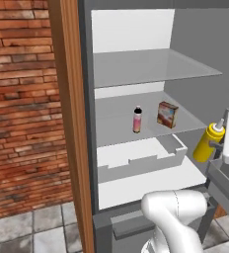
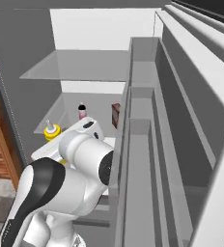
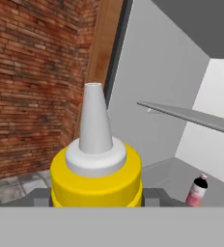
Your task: Place the ketchup and mustard from the counter to the top shelf of the fridge. If the existing items in the fridge are on the top shelf, move them to other shelves.
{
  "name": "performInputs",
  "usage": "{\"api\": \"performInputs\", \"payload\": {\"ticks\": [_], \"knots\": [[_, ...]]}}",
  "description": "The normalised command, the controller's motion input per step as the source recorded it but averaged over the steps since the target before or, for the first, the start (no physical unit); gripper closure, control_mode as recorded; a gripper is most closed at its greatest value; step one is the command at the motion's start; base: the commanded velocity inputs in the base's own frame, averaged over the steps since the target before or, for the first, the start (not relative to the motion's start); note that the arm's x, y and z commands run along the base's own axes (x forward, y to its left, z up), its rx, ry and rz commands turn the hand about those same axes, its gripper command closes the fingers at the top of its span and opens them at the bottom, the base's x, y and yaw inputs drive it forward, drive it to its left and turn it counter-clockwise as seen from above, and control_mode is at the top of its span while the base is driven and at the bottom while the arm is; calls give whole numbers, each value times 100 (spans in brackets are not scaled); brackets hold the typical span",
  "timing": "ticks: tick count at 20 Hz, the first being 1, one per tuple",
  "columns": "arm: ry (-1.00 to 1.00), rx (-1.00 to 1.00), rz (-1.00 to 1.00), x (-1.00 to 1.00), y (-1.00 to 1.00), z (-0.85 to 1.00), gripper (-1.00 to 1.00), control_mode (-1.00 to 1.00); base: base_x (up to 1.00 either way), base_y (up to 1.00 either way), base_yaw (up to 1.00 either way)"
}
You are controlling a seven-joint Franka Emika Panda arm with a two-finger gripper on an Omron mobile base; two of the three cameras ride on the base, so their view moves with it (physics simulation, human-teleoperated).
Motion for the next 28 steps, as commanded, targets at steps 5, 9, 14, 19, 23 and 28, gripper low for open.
{"api": "performInputs", "payload": {"ticks": [5, 9, 14, 19, 23, 28], "knots": [[0, 0, 0, 0, 0, 0, 100, 100, 3, 13, 0], [0, 0, 0, 0, 0, 0, 100, 100, -14, 47, 0], [0, 0, 0, 0, 0, 0, 100, 100, 2, 0, 0], [0, 0, 0, 0, 0, 0, 100, 100, 0, 2, 0], [-5, 0, -1, -2, 4, 10, 100, -100, -1, 11, 0], [-27, -2, -17, -13, 42, 55, 100, -100, 0, 0, 0]]}}
